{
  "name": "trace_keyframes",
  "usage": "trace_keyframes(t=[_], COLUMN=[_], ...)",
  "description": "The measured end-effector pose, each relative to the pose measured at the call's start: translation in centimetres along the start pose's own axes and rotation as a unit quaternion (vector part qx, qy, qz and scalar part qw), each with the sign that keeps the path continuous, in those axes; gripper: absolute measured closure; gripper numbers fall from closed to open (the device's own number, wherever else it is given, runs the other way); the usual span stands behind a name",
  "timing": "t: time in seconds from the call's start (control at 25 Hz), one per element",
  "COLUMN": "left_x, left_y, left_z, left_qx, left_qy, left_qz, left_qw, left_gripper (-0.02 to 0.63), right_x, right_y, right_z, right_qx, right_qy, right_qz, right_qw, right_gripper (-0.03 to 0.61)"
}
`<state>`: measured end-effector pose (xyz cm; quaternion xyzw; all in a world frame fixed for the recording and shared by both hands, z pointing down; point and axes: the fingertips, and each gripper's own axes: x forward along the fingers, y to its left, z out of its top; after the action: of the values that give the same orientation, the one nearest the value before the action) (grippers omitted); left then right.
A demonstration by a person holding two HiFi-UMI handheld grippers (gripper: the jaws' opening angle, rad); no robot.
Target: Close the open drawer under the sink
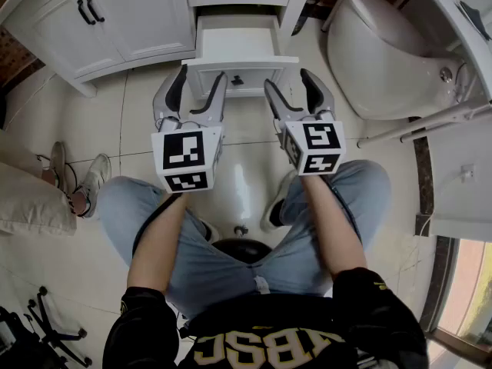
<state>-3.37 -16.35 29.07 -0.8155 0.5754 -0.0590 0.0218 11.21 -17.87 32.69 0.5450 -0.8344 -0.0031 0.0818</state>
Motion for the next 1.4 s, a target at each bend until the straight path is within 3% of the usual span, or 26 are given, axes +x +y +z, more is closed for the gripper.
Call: trace_keyframes(t=[0.44,0.92,1.4], left_x=[0.5,1.4,3.6], left_y=[1.2,1.9,3.0], left_z=[0.3,0.7,-2.2], left_qx=[-0.028,-0.045,-0.032], left_qy=[-0.005,-0.015,0.021], left_qz=[-0.010,-0.012,-0.013], left_qw=[0.9995,0.9988,0.9992], left_gripper=[0.339,0.337,0.337], right_x=[3.2,8.0,12.4], right_y=[-0.9,4.9,6.2], right_z=[-6.8,-10.9,-13.4], right_qx=[0.040,0.030,0.030], right_qy=[0.095,0.155,0.194], right_qz=[-0.008,0.080,0.086], right_qw=[0.995,0.984,0.977], right_gripper=[0.272,0.309,0.390])
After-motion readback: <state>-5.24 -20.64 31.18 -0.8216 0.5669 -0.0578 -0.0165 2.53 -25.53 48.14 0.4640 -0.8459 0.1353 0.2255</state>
